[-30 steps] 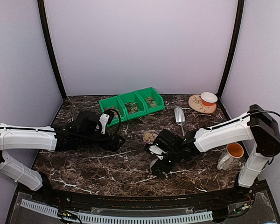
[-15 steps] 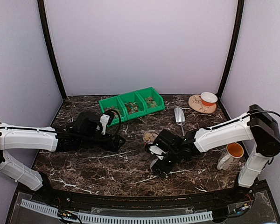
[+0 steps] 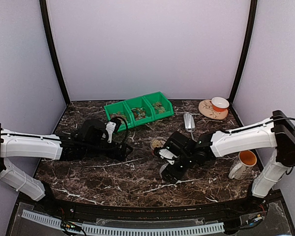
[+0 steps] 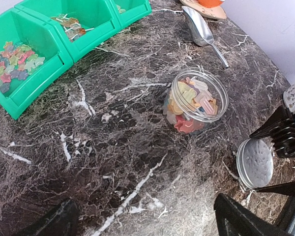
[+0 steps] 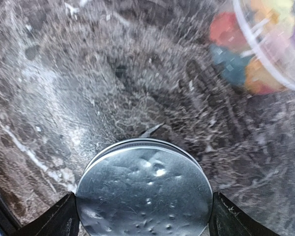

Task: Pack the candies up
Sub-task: Pick up the bottle lid from the center of the board, then move the packing bottle to the center of the board.

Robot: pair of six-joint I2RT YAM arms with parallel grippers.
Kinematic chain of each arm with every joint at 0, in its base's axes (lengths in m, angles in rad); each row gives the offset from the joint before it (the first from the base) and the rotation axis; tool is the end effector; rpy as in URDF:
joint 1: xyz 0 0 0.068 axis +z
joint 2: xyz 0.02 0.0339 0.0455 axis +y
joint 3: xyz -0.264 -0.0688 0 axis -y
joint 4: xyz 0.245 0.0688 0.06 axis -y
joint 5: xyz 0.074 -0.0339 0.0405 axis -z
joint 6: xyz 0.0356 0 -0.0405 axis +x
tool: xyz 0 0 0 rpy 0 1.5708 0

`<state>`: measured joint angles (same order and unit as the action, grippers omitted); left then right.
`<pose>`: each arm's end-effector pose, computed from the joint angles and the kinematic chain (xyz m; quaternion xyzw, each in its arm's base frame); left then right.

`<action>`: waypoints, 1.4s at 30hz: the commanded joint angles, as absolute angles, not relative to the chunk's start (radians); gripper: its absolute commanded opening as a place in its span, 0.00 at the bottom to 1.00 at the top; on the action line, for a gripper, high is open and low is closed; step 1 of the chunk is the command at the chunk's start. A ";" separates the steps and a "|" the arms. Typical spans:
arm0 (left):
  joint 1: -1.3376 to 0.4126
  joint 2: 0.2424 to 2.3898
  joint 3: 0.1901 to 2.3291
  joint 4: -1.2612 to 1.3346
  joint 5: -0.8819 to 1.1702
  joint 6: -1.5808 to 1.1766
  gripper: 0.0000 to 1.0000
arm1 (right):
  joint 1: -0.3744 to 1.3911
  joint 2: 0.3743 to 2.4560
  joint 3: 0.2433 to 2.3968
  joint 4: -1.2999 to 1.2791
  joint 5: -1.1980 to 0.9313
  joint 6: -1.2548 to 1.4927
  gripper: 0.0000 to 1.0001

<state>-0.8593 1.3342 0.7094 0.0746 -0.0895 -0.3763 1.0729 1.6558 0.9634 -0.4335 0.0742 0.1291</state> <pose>0.1887 -0.2140 0.2183 0.1873 0.8517 -0.2508 0.4204 0.1534 0.2767 0.1675 -0.4358 0.8719 0.0948 0.2023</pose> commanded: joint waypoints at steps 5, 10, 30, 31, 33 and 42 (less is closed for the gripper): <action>-0.853 1.382 0.636 0.248 -0.073 -0.310 0.99 | 1.033 1.510 1.043 -0.536 0.138 0.083 0.88; -0.853 1.446 0.571 0.477 -0.034 -0.259 0.99 | 0.990 1.459 1.072 -0.566 0.149 0.063 0.88; -0.853 1.992 0.624 1.169 0.221 -0.052 0.99 | 0.951 1.370 1.116 -0.580 0.187 0.046 0.89; -0.854 2.010 0.645 1.162 0.229 -0.052 0.99 | 0.951 1.366 1.115 -0.580 0.188 0.046 0.89; -0.853 2.039 0.687 1.144 0.248 -0.055 0.99 | 0.950 1.359 1.121 -0.586 0.193 0.046 0.89; -0.853 2.168 0.856 1.072 0.265 -0.047 0.99 | 0.948 1.320 1.106 -0.603 0.213 0.055 0.89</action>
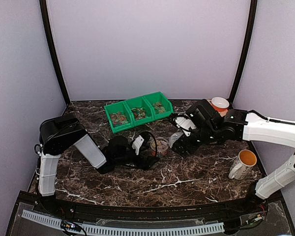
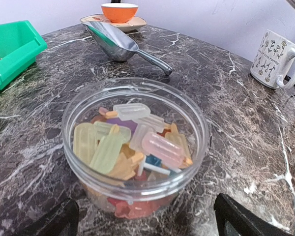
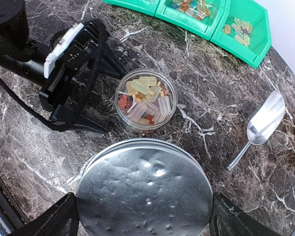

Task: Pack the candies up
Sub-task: Move the packing bottle to the center of the board.

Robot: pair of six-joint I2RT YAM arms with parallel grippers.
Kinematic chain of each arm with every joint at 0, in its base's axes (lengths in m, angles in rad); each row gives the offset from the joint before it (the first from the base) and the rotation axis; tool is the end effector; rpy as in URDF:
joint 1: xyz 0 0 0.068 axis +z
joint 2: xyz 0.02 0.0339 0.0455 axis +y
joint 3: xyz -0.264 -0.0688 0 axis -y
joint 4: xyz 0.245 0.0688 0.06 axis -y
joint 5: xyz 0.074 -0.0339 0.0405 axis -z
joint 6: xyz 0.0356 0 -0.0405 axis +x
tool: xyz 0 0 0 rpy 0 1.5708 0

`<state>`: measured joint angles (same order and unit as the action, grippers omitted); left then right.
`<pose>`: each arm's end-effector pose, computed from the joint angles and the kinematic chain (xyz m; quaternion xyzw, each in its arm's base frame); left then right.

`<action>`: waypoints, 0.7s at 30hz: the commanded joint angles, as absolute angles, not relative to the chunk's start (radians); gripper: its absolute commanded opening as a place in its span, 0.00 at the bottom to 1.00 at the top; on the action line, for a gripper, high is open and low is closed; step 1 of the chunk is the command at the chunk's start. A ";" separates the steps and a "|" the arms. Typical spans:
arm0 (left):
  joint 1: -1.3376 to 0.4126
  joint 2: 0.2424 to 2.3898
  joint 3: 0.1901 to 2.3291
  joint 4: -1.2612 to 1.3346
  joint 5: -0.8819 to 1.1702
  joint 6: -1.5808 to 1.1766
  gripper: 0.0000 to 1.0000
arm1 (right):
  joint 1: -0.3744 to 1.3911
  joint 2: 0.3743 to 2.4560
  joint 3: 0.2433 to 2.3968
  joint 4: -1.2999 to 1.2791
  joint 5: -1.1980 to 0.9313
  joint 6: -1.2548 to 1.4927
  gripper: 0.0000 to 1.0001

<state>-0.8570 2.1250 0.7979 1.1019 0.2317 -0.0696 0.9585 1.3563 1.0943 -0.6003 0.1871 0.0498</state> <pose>0.2440 -0.2942 0.0904 0.3645 0.6898 -0.3575 0.5133 0.1703 0.2310 0.2832 -0.3807 0.8533 0.0901 0.3447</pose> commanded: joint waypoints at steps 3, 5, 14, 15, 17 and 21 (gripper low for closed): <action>-0.853 2.203 0.898 1.063 0.285 -0.041 0.99 | 0.946 1.311 1.104 -0.608 0.216 0.060 0.89; -0.853 2.223 0.918 1.059 0.296 -0.036 0.99 | 0.946 1.306 1.104 -0.610 0.218 0.063 0.89; -0.853 2.296 0.981 1.060 0.391 0.008 0.99 | 0.946 1.310 1.121 -0.617 0.219 0.063 0.89; -0.853 2.304 0.992 1.057 0.409 0.015 0.99 | 0.946 1.312 1.124 -0.618 0.219 0.063 0.89; -0.853 2.321 1.013 1.047 0.447 0.026 0.99 | 0.946 1.313 1.130 -0.624 0.221 0.064 0.89; -0.853 2.339 1.029 1.054 0.535 0.041 0.99 | 0.947 1.309 1.134 -0.635 0.230 0.064 0.89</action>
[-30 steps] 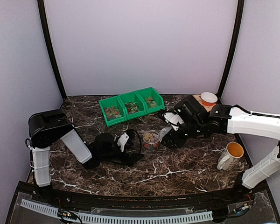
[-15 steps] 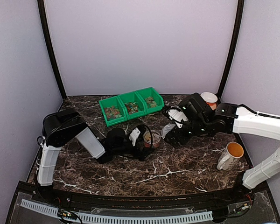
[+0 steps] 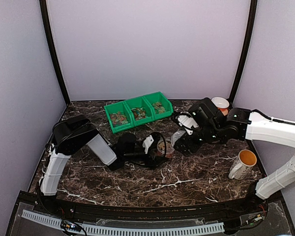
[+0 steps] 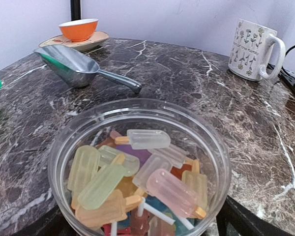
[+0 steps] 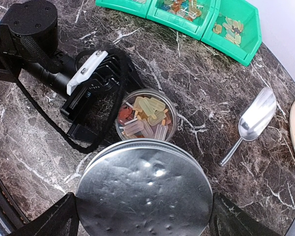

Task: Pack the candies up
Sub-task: Move the packing bottle to the center of the board.

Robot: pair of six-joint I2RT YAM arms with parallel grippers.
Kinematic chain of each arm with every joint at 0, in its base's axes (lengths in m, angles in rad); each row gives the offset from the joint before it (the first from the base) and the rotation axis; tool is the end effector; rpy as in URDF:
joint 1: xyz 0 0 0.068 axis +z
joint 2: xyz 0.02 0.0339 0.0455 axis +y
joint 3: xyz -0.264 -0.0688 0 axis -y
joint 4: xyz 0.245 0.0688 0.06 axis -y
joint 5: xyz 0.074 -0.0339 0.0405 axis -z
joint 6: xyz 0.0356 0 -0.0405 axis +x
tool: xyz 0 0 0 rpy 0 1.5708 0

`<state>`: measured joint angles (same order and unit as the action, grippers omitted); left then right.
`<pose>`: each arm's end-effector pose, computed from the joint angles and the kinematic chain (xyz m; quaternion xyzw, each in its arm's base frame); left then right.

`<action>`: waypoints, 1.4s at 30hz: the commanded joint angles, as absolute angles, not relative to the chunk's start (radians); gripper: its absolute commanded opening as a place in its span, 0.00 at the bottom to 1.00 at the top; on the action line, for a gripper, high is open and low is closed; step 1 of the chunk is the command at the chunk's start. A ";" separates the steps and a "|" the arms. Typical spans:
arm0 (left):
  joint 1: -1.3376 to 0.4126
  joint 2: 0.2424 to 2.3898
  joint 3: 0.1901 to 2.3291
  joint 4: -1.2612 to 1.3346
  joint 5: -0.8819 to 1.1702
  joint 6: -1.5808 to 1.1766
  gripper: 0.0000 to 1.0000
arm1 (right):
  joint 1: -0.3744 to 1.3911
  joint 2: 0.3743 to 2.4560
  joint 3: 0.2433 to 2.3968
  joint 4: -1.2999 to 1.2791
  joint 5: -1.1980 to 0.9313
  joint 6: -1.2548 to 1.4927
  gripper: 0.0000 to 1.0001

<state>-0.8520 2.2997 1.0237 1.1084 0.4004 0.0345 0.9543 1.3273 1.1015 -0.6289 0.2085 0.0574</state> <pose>0.2725 -0.3325 0.0756 0.4370 0.6212 -0.3908 0.5201 0.1679 0.2242 0.2912 -0.3710 0.8552 0.0836 0.3521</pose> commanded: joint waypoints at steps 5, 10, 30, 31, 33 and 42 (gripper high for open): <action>-0.853 2.357 1.052 1.038 0.627 0.057 0.94 | 0.946 1.297 1.126 -0.646 0.239 0.069 0.89; -0.853 2.371 1.073 1.025 0.691 0.058 0.93 | 0.945 1.292 1.120 -0.650 0.243 0.075 0.90; -0.871 2.405 1.078 1.013 0.749 0.041 0.88 | 0.939 1.290 1.105 -0.647 0.236 0.072 0.89; -0.872 2.403 1.064 1.032 0.773 0.035 0.87 | 0.939 1.290 1.104 -0.646 0.235 0.071 0.89; -0.873 2.395 1.036 1.063 0.798 0.032 0.87 | 0.937 1.293 1.103 -0.646 0.231 0.069 0.90; -0.873 2.256 0.836 1.012 0.761 0.092 0.87 | 0.937 1.324 1.099 -0.650 0.197 0.050 0.89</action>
